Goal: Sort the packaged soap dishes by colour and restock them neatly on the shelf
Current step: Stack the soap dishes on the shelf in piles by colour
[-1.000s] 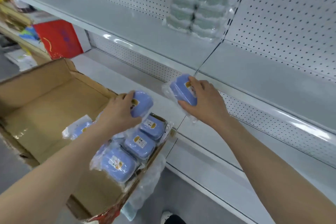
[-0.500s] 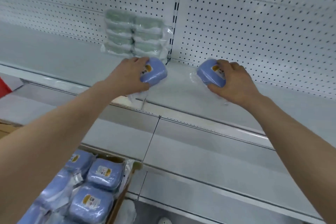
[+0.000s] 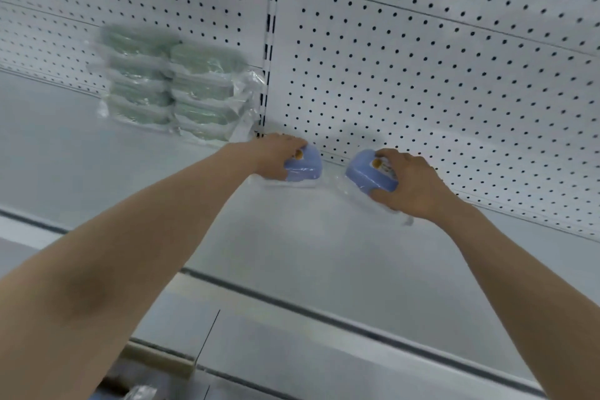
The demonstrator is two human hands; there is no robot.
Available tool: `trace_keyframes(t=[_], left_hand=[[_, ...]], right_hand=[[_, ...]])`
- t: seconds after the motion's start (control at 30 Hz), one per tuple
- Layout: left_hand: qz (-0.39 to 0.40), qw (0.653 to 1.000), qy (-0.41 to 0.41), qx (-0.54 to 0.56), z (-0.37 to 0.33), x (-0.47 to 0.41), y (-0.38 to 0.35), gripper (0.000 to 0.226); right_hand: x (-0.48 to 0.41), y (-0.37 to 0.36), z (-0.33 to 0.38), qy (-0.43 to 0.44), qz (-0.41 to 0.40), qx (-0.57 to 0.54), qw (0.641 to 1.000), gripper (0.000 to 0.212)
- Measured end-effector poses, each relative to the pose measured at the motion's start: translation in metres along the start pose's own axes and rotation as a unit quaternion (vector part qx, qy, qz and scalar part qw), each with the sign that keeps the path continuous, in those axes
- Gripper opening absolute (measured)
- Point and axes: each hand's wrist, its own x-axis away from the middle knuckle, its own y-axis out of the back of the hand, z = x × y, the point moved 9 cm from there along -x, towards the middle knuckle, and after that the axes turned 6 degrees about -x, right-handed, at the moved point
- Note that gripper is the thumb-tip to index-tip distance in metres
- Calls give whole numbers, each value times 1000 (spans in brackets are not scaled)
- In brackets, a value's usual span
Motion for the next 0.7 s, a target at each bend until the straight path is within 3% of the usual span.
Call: trace_keyframes(t=[0.07,0.27,0.4,0.6,0.7], left_hand=[[8,1000,-13,-25,2,-11,-7,43],[-43,991,-3,-129,14,-24,-15,73],[-89,990,9,-111,15,-30,-21,56],[-192,975,19,-110,6,-23,-16,47],[-173,976,48,-123,7,-23,-20,50]], right_hand=[[-15,-10,-6,-1,24,12,1000,72],[-52,-30,-7,17,76,21,997,73],[-69,-56,-3,66,93,-2,993,59],[-61,-66,7,136,-43,36,989,61],[-56,-68,8,131,-80,92,984,56]])
